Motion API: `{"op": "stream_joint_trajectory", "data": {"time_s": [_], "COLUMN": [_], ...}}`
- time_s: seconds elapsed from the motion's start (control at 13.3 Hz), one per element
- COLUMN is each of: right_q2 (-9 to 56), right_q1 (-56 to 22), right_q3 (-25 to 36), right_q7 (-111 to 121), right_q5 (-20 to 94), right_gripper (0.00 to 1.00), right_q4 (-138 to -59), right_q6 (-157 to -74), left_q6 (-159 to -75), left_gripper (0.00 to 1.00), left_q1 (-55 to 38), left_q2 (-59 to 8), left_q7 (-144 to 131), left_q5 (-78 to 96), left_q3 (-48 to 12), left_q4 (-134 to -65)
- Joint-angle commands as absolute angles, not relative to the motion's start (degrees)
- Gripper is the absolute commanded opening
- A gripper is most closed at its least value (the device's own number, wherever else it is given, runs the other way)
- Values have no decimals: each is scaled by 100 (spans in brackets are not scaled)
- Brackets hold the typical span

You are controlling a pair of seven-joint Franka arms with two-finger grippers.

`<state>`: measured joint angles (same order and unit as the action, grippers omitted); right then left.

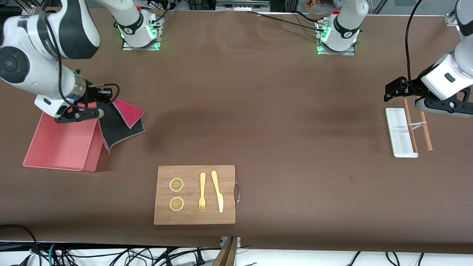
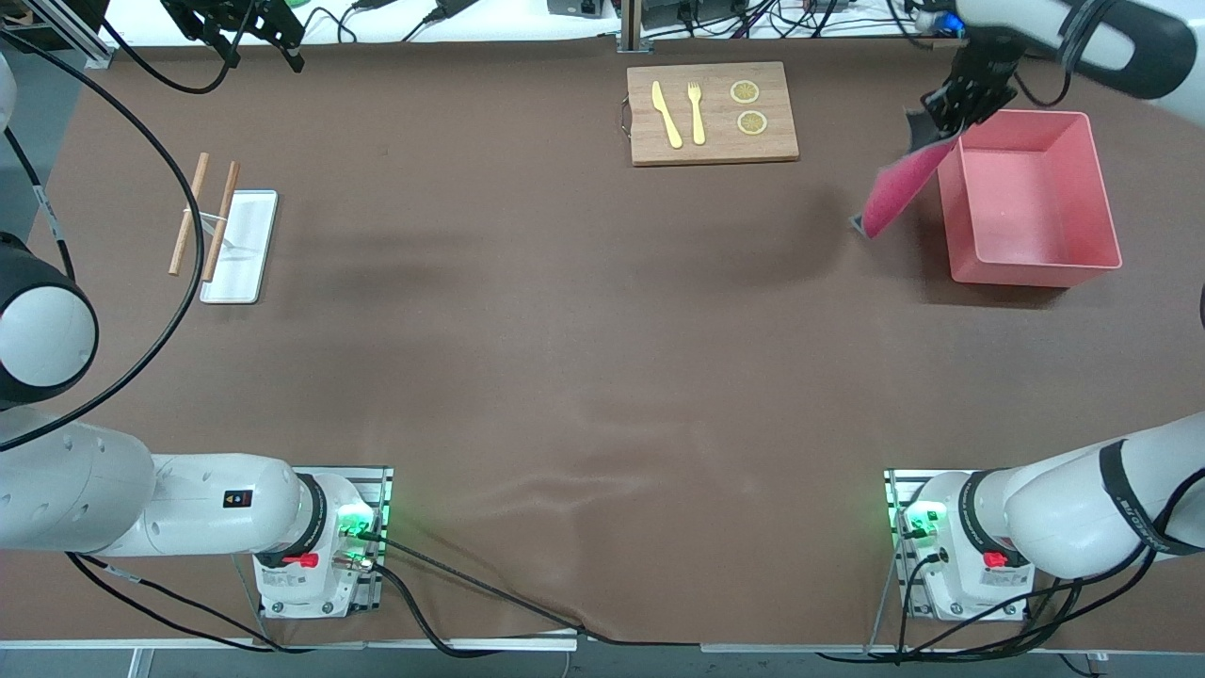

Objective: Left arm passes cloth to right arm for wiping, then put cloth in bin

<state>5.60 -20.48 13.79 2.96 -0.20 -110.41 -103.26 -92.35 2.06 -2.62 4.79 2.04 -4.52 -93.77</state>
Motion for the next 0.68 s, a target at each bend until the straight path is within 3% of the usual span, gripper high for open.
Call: {"op": "stream_joint_trajectory", "data": {"time_s": [0.0,0.6], "right_q2": [666,2143], "right_q1": [-1750,-1459], "right_q3": [1222,977], "right_q7": [202,221], "right_q5": [-53,-18], "right_gripper": [0,0], "right_q4": [-11776,-11664], "right_q6": [-11291,-12832], "left_q6": [-9106,-9123], "left_gripper": [100,100], "left_q1": [176,255], "left_q2": [-334,-343], "left_q7": [204,141], "left_q5": [159,141], "left_q3": [-562,-545], "left_q4": [-9176,-9176]}}
